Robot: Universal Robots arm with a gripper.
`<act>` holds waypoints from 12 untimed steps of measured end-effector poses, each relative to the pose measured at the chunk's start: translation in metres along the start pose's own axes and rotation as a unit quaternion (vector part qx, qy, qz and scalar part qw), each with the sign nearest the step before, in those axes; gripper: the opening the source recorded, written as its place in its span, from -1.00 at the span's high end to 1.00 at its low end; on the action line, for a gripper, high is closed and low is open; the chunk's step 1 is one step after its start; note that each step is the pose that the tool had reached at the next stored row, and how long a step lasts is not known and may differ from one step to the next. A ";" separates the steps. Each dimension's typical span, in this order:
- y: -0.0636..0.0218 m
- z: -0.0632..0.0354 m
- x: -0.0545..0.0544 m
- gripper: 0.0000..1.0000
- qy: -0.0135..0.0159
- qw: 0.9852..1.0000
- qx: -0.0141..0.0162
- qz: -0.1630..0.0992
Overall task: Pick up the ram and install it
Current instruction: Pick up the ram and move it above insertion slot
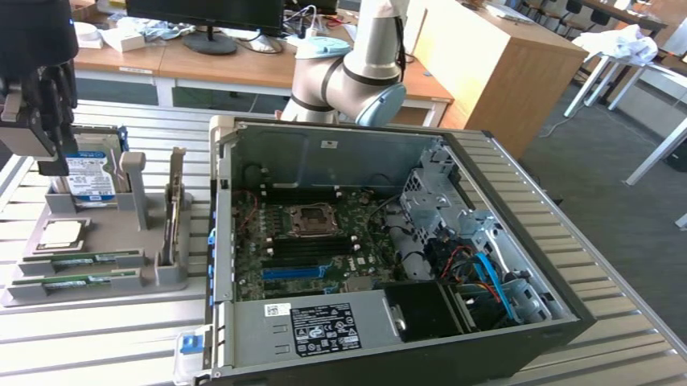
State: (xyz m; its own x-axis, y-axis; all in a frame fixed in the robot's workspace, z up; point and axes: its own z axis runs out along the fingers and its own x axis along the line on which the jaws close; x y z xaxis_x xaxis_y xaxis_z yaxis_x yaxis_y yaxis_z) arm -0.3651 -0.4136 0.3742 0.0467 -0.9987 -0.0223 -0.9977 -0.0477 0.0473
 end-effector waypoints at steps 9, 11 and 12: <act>0.0000 0.0000 0.000 0.31 0.000 1.000 0.000 0.000; 0.0000 0.0004 0.000 0.31 0.000 1.000 0.000 0.000; -0.0001 0.0015 0.000 0.31 0.000 1.000 0.000 0.000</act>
State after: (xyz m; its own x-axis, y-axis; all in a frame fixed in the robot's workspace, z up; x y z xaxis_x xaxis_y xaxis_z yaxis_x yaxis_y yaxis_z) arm -0.3651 -0.4136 0.3727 0.0468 -0.9987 -0.0224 -0.9977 -0.0478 0.0472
